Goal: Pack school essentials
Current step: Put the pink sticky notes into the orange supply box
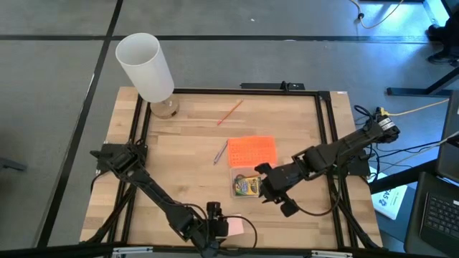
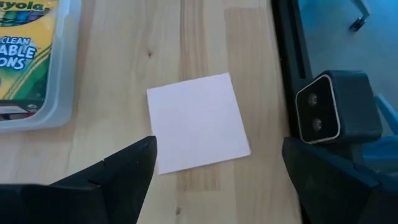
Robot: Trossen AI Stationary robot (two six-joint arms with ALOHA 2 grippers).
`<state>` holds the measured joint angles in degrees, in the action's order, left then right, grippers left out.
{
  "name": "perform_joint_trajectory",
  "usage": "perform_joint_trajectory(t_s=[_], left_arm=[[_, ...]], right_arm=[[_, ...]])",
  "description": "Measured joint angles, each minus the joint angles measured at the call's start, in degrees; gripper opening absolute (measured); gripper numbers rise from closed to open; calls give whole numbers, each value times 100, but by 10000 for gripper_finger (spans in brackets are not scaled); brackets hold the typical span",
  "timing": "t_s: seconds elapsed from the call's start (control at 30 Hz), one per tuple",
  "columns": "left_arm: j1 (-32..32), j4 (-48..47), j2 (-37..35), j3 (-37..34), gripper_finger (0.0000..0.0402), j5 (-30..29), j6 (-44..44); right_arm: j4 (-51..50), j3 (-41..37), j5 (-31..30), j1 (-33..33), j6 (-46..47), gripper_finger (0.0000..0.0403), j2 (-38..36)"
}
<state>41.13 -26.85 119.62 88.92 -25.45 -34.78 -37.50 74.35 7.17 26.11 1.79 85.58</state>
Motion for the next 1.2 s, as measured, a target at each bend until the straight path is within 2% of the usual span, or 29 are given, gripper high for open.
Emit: perform_joint_trajectory(t_s=[0.3, 0.57, 0.8, 1.2], left_arm=[[-67, 40, 36, -4, 340, -267, -115], [-203, 12, 155, -4, 341, -106, -249], [-219, 78, 166, -4, 393, -56, -258], [-232, 219, 482, -7, 399, -187, -261]], right_arm=[[3, 0, 1, 2, 89, 101, 2], [2, 0, 1, 2, 90, 101, 2], [1, 0, 1, 2, 89, 101, 2], [1, 0, 0, 2, 89, 101, 4]])
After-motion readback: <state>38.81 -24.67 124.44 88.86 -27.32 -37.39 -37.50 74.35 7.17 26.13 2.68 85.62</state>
